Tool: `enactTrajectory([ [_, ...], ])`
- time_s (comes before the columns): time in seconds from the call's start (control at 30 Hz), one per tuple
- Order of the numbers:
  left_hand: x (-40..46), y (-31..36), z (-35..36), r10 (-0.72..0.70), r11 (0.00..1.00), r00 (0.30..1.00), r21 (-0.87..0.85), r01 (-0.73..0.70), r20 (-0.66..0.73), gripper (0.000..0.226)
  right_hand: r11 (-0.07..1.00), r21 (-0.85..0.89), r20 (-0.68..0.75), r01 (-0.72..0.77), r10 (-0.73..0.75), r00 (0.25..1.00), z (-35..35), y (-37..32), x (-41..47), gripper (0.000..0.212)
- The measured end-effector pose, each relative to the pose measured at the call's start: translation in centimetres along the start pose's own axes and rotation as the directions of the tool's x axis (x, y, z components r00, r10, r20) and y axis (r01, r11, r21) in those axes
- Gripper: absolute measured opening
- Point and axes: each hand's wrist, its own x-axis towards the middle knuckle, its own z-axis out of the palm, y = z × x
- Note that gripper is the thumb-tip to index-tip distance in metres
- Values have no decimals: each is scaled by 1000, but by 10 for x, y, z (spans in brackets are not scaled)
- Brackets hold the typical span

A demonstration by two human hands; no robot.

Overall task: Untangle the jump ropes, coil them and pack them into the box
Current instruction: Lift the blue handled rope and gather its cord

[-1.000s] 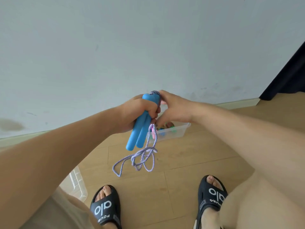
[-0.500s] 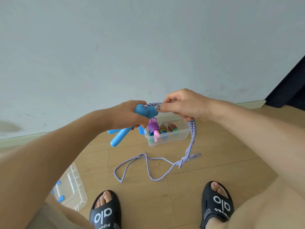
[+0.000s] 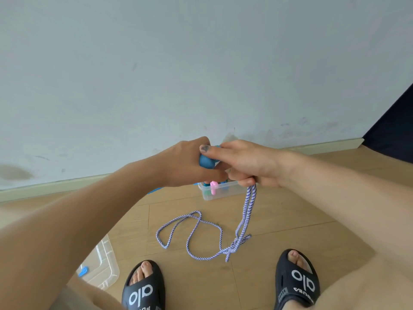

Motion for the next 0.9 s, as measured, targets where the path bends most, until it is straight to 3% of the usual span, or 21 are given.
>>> enactTrajectory([
  [0.17,-5,-3,1,16,999,998,29,-14,-67,57,985,170,65,-26,15,998,-5,-2,1,17],
  [0.3,-10,-11,-2,82,990,997,118,-79,-17,59,990,132,67,-41,32,997,-18,-4,-2,28],
  [0.4,-8,-17,-3,104,976,994,194,-98,-21,46,994,105,60,-25,19,998,-27,-3,-1,35],
  [0.6,-6,-24,-9,60,960,997,276,-44,-50,23,996,89,55,11,-16,998,-30,-2,-1,26],
  [0.73,-8,-25,-14,57,934,995,355,-24,-83,19,992,115,43,48,-53,998,-33,-1,0,19],
  [0.9,-11,-28,-20,78,913,991,408,-28,-106,18,991,112,17,77,-80,997,-39,2,4,26],
])
